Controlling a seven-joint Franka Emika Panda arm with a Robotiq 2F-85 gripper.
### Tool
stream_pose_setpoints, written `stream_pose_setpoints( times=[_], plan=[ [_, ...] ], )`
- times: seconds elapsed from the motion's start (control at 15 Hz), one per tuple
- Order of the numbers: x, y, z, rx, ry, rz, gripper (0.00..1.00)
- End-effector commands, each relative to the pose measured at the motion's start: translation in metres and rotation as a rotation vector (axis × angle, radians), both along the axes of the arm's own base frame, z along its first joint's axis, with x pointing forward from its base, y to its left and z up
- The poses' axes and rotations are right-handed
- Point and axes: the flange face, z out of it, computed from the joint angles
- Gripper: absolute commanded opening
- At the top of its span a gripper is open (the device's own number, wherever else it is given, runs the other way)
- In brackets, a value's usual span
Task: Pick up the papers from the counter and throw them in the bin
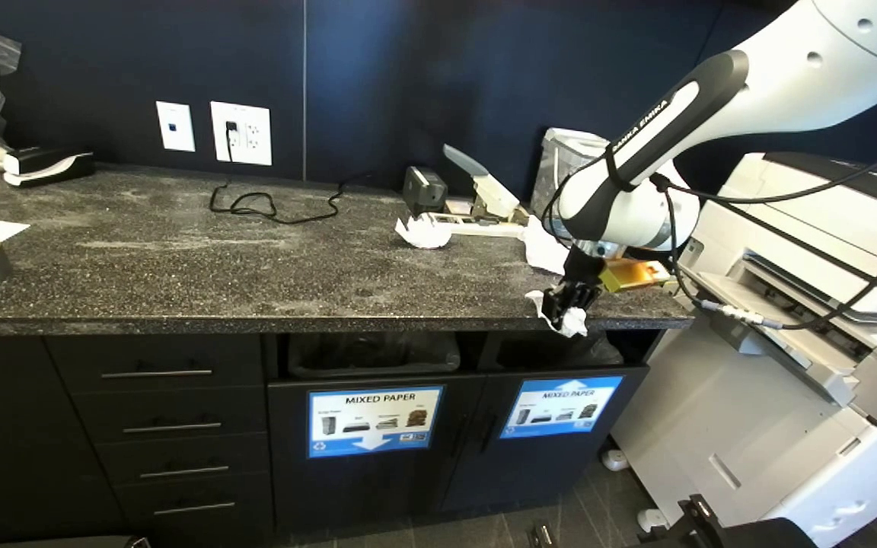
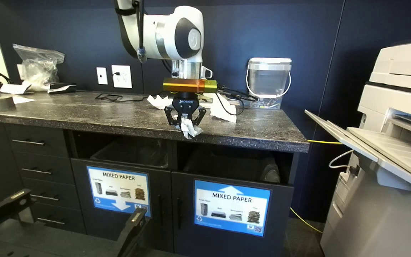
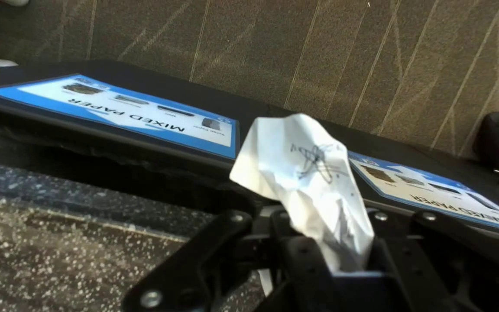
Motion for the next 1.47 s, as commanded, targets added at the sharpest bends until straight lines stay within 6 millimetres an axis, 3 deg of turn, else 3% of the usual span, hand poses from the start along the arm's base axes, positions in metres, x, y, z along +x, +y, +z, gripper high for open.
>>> stream_pose_setpoints(
  times=[0.0,0.4,0.93,1.13,1.4],
  plan=[
    [-0.020,-0.005,-0.005,0.020,0.012,-0.016,0.03],
    [-0.040,-0.016,-0.047,0.044,0.038,-0.056,0.03],
    [-0.056,-0.013,-0.134,0.090,-0.137,-0.131,0.03],
    [-0.056,-0.016,-0.155,0.097,-0.264,-0.152,0.03],
    [-0.052,-0.024,-0.165,0.088,-0.430,-0.140,0.03]
  ],
)
